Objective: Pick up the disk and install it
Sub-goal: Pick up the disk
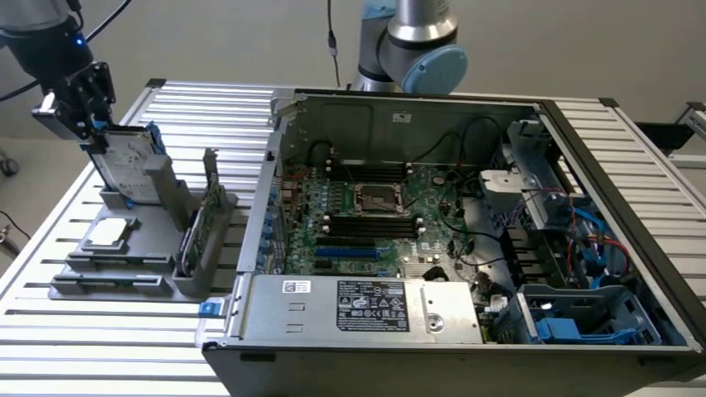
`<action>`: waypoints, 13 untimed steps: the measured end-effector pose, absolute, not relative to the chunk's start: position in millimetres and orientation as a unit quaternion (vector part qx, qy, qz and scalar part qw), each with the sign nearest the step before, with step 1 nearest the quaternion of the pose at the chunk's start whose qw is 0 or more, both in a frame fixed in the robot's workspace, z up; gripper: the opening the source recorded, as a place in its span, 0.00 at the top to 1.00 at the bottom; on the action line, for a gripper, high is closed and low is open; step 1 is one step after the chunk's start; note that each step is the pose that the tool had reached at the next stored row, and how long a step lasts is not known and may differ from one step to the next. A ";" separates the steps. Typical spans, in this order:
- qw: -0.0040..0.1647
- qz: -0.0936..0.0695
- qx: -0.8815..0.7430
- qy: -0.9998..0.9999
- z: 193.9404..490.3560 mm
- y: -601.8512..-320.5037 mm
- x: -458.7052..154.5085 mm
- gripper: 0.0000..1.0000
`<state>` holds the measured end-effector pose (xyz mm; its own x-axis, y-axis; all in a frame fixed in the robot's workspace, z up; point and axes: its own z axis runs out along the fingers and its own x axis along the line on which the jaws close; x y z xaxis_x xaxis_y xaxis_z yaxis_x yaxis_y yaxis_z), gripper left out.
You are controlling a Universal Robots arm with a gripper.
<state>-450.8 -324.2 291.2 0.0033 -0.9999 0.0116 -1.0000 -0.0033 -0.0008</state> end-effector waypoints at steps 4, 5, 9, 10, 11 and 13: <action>0.004 0.004 0.708 -0.707 290.3 -324.1 -450.9 0.52; 0.004 0.004 0.707 -0.707 290.2 -324.1 -450.9 0.52; 0.004 0.004 0.706 -0.708 289.2 -323.4 -451.0 0.52; 0.004 0.004 0.706 -0.708 289.1 -323.3 -451.0 0.52; 0.004 0.004 0.706 -0.708 289.0 -323.2 -451.0 0.52; 0.004 0.004 0.706 -0.708 288.9 -323.2 -451.0 0.52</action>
<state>-451.0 -323.2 288.9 -0.0035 -0.9999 0.0116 -1.0000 0.0035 -0.0008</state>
